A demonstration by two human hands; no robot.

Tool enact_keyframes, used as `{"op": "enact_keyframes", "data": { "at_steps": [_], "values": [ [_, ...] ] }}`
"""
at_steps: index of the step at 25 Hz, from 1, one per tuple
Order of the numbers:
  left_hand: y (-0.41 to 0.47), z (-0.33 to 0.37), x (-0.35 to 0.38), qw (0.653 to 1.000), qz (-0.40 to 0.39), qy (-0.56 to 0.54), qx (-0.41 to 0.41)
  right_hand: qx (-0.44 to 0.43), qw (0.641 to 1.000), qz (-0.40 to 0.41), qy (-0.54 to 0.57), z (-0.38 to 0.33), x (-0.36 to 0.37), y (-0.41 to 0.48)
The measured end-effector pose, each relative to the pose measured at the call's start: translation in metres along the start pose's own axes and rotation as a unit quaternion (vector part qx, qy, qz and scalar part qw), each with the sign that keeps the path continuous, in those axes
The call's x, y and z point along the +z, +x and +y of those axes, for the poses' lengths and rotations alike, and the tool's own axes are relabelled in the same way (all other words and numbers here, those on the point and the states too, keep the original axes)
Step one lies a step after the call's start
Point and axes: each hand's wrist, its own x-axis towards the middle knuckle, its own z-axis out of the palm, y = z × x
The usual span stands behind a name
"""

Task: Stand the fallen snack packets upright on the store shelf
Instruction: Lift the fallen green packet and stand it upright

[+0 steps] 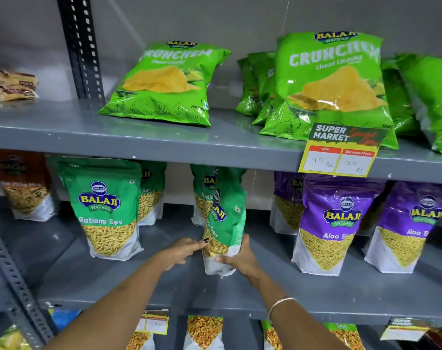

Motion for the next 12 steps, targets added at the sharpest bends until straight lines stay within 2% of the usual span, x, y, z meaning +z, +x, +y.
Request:
{"op": "enact_keyframes", "data": {
  "at_steps": [3,5,7,9,12],
  "values": [
    [0.011,0.009,-0.001,0.997,0.069,0.003,0.046,-0.004,0.997,-0.043,-0.067,-0.005,-0.027,0.009],
    [0.019,0.014,-0.001,0.995,0.049,-0.023,0.079,0.005,0.995,-0.097,-0.009,-0.008,-0.041,0.013],
    [0.026,0.018,0.003,0.992,0.033,-0.066,0.104,0.022,0.997,-0.067,0.023,-0.009,-0.051,0.019],
    [0.027,0.018,0.011,0.989,0.067,-0.073,0.111,0.032,0.997,-0.043,0.055,-0.007,-0.056,0.022],
    [0.026,0.017,0.024,0.982,0.128,-0.077,0.114,0.011,0.993,-0.087,0.085,-0.006,-0.055,0.023]
  ]
}}
